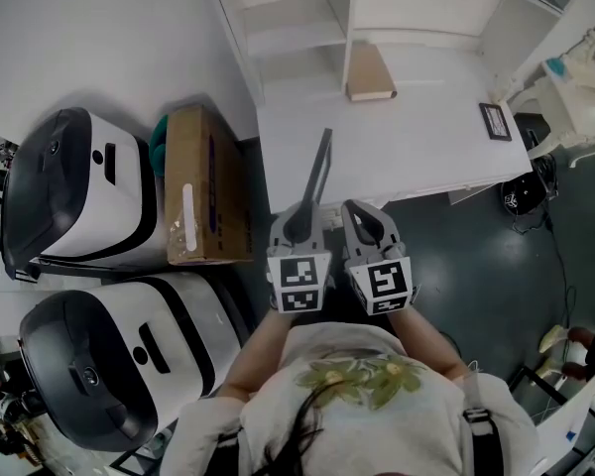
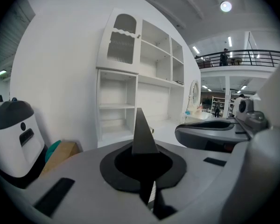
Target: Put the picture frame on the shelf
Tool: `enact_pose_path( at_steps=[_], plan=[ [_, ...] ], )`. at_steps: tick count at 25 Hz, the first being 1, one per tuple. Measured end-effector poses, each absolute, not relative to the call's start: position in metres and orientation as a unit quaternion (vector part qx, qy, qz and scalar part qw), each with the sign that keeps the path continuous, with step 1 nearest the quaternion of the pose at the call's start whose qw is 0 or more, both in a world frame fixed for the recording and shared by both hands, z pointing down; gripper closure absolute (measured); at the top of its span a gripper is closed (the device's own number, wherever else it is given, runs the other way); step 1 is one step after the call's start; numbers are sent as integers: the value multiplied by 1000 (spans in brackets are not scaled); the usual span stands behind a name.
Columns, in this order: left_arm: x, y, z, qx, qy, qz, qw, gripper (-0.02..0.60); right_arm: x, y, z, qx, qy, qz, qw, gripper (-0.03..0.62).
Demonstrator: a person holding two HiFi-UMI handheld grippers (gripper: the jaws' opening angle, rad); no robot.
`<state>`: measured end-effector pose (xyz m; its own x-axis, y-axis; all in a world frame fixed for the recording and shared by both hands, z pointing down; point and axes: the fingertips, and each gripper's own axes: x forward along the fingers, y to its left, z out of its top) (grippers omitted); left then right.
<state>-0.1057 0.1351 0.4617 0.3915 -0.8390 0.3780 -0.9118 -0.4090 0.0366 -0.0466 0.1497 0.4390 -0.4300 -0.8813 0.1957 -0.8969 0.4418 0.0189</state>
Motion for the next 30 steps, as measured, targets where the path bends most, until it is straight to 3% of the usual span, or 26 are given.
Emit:
enact_pose_path(
  at_steps=[30],
  plan=[
    [-71, -23, 481, 805, -548, 172, 145, 548, -8, -12, 451, 502, -858, 51, 101, 562]
  ],
)
